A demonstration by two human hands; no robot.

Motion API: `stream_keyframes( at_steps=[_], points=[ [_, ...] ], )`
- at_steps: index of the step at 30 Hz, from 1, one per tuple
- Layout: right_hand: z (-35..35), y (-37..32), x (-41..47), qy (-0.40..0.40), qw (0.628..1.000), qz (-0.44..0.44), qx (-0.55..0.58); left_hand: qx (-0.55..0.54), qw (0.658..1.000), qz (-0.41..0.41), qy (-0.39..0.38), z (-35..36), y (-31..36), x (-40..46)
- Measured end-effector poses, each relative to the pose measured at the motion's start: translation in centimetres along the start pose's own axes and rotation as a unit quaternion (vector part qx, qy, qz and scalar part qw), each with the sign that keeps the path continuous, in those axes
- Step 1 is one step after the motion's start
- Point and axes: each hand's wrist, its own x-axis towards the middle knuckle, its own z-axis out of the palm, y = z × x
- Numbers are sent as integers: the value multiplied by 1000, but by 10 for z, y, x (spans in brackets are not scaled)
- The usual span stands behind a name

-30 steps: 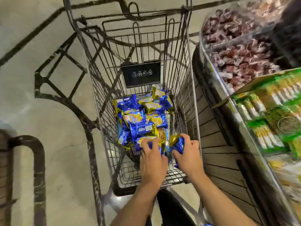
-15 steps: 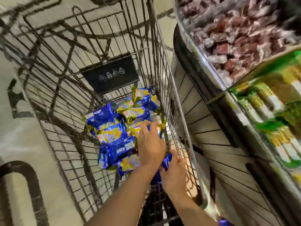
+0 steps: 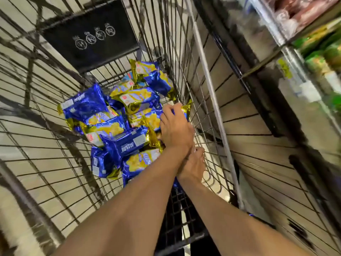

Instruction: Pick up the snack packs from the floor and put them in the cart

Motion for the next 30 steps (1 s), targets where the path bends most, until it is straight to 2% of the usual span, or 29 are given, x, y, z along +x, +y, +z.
stream_keyframes(
  at_steps=[9,14,17,20,22,27,30],
  points=[
    [18,17,8,-11,999,8,-49,7,999,-41,16,10,10,-10],
    [-3,12,-6,-2,998,2,62,-26,998,-46,30,-3,12,-23],
    [-13,7,-16,15,997,-11,69,-35,999,-38,10,-15,15,-32],
    [-30,1,-31,12,996,-51,73,-17,1000,-5,-5,-40,17,-46],
    [-48,-6,-45,21,991,-111,69,-13,1000,19,-12,-64,21,-57],
    [-124,-45,-95,87,965,-215,124,-47,998,28,9,-142,38,-84],
    [-165,-72,-119,131,945,-294,51,-10,997,56,56,-192,50,-101]
  ],
)
